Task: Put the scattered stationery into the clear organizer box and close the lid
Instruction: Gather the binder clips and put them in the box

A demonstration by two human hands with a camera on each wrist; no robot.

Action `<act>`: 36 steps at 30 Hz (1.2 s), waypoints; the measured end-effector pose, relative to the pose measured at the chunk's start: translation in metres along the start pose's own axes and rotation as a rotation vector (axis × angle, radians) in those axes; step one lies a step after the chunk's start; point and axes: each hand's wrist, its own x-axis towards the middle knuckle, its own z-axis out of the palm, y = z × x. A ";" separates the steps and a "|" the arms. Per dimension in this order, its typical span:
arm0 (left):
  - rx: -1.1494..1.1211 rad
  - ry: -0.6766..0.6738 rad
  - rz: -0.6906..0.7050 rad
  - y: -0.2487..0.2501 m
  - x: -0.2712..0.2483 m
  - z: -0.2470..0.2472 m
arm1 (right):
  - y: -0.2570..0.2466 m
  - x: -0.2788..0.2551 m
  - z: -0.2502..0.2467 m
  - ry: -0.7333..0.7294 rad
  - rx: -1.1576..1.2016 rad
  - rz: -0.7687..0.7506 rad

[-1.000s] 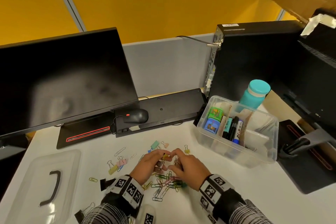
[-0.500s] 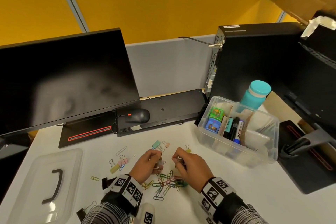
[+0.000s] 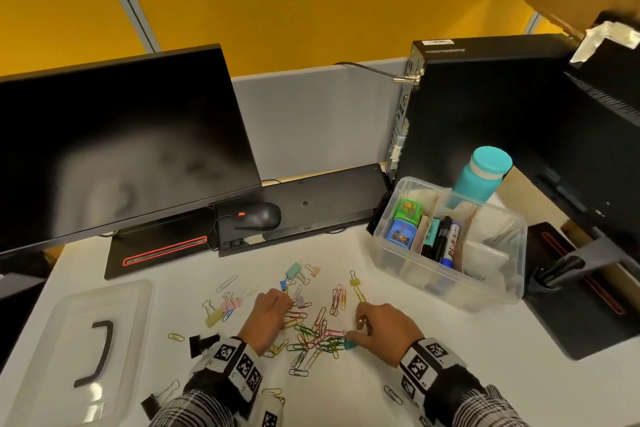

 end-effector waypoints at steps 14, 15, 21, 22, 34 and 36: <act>1.083 -0.193 0.561 0.072 0.063 0.066 | -0.001 -0.014 -0.022 -0.024 0.046 0.079; 1.142 -0.213 0.587 0.076 0.068 0.069 | 0.000 -0.018 -0.035 0.006 0.087 0.062; 1.239 -0.338 0.611 0.080 0.085 0.076 | 0.026 -0.054 -0.126 0.398 0.017 0.174; 1.235 -0.336 0.611 0.078 0.086 0.075 | 0.034 -0.059 -0.139 0.435 -0.044 0.243; 0.937 -0.199 0.445 0.050 0.073 0.060 | 0.088 -0.037 -0.149 0.238 -0.202 0.444; 0.858 -0.166 0.442 0.043 0.068 0.055 | 0.095 -0.043 -0.148 0.296 -0.136 0.415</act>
